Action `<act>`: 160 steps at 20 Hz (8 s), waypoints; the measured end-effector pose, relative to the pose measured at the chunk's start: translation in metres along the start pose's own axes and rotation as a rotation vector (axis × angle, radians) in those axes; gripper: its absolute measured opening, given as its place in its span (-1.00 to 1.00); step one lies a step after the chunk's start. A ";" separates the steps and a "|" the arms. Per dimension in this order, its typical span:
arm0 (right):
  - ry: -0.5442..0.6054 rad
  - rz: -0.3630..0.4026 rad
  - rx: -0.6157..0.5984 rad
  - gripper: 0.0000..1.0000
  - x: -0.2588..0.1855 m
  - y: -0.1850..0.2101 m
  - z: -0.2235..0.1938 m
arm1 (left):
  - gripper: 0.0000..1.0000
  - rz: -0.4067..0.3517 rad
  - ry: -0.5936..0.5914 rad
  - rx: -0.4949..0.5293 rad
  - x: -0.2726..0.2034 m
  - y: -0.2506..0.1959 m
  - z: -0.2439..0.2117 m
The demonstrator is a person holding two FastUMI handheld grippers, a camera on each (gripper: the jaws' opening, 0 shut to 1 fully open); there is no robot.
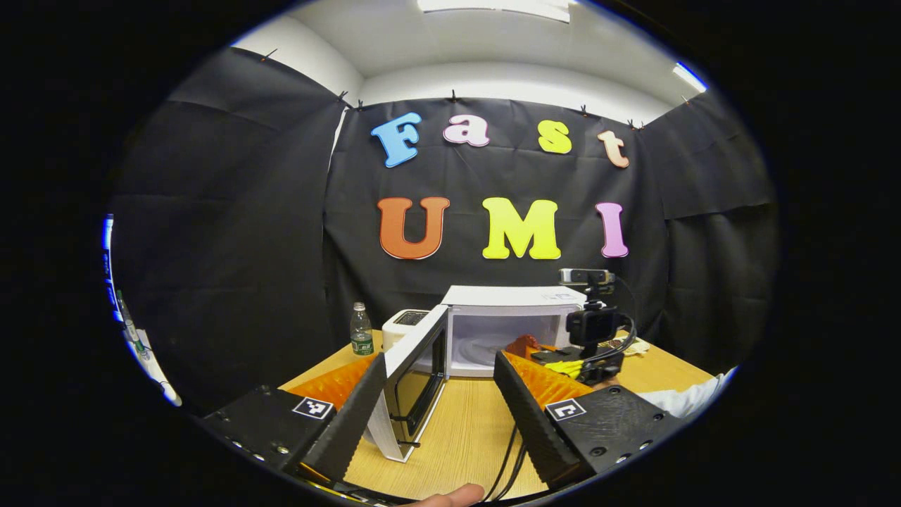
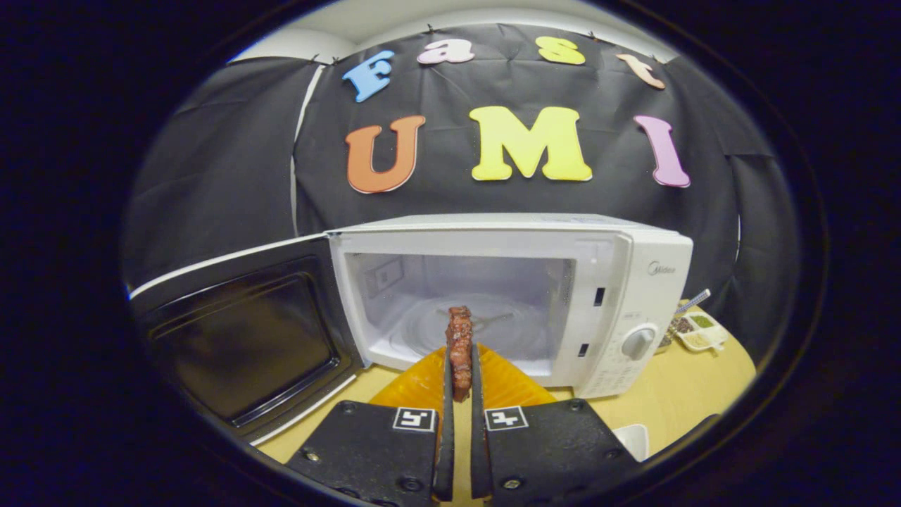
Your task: Open the microwave oven with the left hand, put the food in, and close the microwave oven.
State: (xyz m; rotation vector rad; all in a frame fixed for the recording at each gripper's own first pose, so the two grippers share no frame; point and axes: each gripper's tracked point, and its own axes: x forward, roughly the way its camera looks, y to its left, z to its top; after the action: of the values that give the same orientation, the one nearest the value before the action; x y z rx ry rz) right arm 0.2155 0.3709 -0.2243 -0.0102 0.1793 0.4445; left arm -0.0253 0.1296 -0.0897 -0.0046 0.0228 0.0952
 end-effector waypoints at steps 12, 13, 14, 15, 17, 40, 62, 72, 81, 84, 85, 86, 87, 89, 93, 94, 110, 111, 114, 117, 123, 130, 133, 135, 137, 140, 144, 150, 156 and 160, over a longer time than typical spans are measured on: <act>-0.043 -0.112 0.425 -0.75 0.111 0.040 0.010 | 0.87 -0.023 -0.015 0.013 0.001 0.001 -0.004; -0.034 -0.120 0.492 -0.75 0.116 0.042 0.009 | 0.87 -0.025 -0.018 0.010 -0.002 0.001 -0.005; -0.015 -0.124 0.541 -0.75 0.122 0.045 0.005 | 0.87 -0.028 -0.026 0.009 -0.004 0.002 -0.003; 0.000 -0.137 0.590 -0.74 0.127 0.043 0.000 | 0.87 -0.029 -0.033 0.009 -0.007 0.003 0.000; 0.027 -0.167 0.687 -0.74 0.135 0.036 -0.011 | 0.87 -0.025 -0.044 0.014 -0.012 0.008 0.001; 0.044 -0.327 0.703 1.00 0.119 -0.009 -0.009 | 0.87 0.036 0.004 0.001 -0.036 0.033 -0.018; -0.128 -0.037 0.053 0.99 -0.207 -0.105 0.094 | -1.00 0.256 0.056 -0.011 -0.010 0.148 -0.030; -0.181 0.011 -0.010 0.99 -0.266 -0.146 0.088 | -1.00 0.225 0.070 -0.080 0.038 0.153 -0.088; -0.184 -0.015 -0.023 1.00 -0.272 -0.159 0.085 | -1.00 0.204 0.156 -0.050 0.059 0.130 -0.123; -0.196 -0.028 -0.022 0.99 -0.277 -0.161 0.088 | -1.00 0.165 0.142 -0.068 0.059 0.120 -0.120; -0.200 -0.026 -0.019 0.77 -0.277 -0.161 0.088 | -1.00 0.148 0.139 -0.081 0.060 0.113 -0.121; -0.197 -0.022 -0.021 1.00 -0.278 -0.160 0.088 | -1.00 0.131 0.139 -0.087 0.060 0.106 -0.122; -0.198 -0.020 -0.023 0.99 -0.279 -0.160 0.088 | -1.00 0.114 0.134 -0.087 0.061 0.100 -0.122; -0.211 -0.025 -0.028 0.99 -0.282 -0.163 0.090 | -1.00 0.079 0.127 -0.072 0.063 0.085 -0.124; -0.210 -0.021 -0.020 0.99 -0.282 -0.167 0.085 | -1.00 0.006 0.138 -0.045 0.067 0.052 -0.127; -0.202 -0.025 -0.018 0.99 -0.283 -0.170 0.083 | -1.00 -0.016 0.129 -0.039 0.069 0.043 -0.125; -0.228 -0.054 0.015 0.99 -0.306 -0.209 0.079 | -1.00 -0.403 0.103 -0.036 0.133 -0.121 -0.128; -0.229 -0.062 0.016 0.99 -0.307 -0.214 0.078 | -1.00 -0.411 0.102 -0.022 0.139 -0.127 -0.128; -0.228 -0.067 0.026 0.99 -0.318 -0.223 0.077 | -1.00 -0.443 0.100 -0.016 0.151 -0.147 -0.123; -0.253 -0.066 0.037 0.99 -0.327 -0.234 0.080 | -1.00 -0.456 0.112 0.012 0.167 -0.166 -0.123; -0.265 -0.095 0.028 0.99 -0.335 -0.261 0.084 | -1.00 -0.448 0.119 0.074 0.201 -0.202 -0.121; -0.266 -0.139 0.016 0.99 -0.343 -0.294 0.077 | -0.56 -0.400 0.117 0.076 0.251 -0.224 -0.112; -0.260 -0.162 0.018 0.99 -0.342 -0.307 0.070 | -0.56 -0.363 0.129 0.070 0.269 -0.231 -0.111; -0.251 -0.168 0.025 0.79 -0.341 -0.314 0.066 | -0.99 -0.322 0.115 0.068 0.284 -0.234 -0.108; -0.245 -0.178 0.031 0.99 -0.340 -0.321 0.064 | -1.00 -0.297 0.110 0.051 0.291 -0.237 -0.106; -0.234 -0.186 0.043 0.77 -0.337 -0.328 0.061 | -0.99 -0.255 0.099 0.047 0.298 -0.239 -0.099; -0.225 -0.191 0.056 0.99 -0.335 -0.329 0.059 | -0.98 -0.200 0.070 0.064 0.299 -0.241 -0.102; -0.215 -0.212 0.066 1.00 -0.342 -0.321 0.061 | -0.99 -0.213 0.108 0.048 0.299 -0.240 -0.108; -0.188 -0.244 0.069 1.00 -0.360 -0.312 0.057 | -0.99 -0.218 0.176 -0.043 0.252 -0.223 -0.093; -0.188 -0.291 0.064 1.00 -0.378 -0.315 0.061 | -0.99 -0.202 0.109 -0.014 0.210 -0.209 -0.051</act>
State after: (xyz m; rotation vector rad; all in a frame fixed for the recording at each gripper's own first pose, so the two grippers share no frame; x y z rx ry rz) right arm 0.0258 -0.0720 -0.1080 0.0677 0.0053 0.1480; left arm 0.2020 -0.0584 -0.1445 -0.0265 0.1301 -0.1073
